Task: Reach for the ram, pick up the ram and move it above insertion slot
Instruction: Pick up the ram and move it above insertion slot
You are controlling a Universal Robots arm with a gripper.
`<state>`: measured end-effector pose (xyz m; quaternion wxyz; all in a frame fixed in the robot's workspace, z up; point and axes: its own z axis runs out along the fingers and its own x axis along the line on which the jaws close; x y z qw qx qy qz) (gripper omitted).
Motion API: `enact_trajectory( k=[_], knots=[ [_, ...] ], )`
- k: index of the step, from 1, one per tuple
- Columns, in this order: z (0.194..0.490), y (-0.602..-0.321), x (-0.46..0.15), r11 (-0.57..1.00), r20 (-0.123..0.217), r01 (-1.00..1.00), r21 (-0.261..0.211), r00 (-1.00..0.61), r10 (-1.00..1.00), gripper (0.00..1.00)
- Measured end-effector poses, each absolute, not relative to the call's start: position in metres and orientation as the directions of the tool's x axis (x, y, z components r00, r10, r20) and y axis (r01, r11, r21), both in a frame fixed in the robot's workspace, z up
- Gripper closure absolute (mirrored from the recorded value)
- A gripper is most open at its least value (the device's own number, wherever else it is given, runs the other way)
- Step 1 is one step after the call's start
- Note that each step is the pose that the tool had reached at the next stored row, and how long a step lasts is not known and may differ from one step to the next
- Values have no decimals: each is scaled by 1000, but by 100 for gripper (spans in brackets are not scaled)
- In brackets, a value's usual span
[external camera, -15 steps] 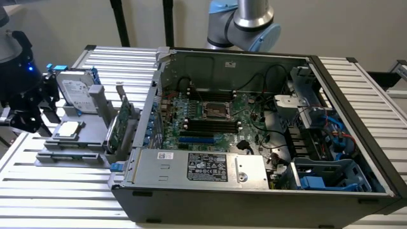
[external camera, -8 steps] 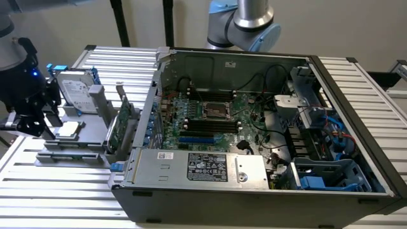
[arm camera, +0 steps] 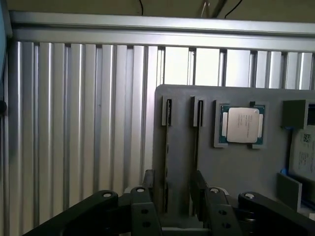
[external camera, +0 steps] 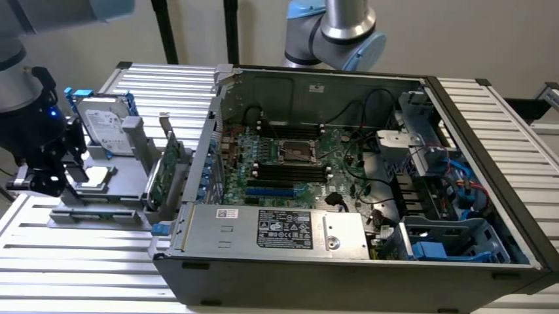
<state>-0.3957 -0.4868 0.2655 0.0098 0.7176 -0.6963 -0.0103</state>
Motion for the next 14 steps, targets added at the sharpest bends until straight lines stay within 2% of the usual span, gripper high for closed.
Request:
enact_trajectory(
  k=[14],
  knots=[
    [240, -494, -390, -41, -1, -999, 28, 41, -999, 58]
  ],
)
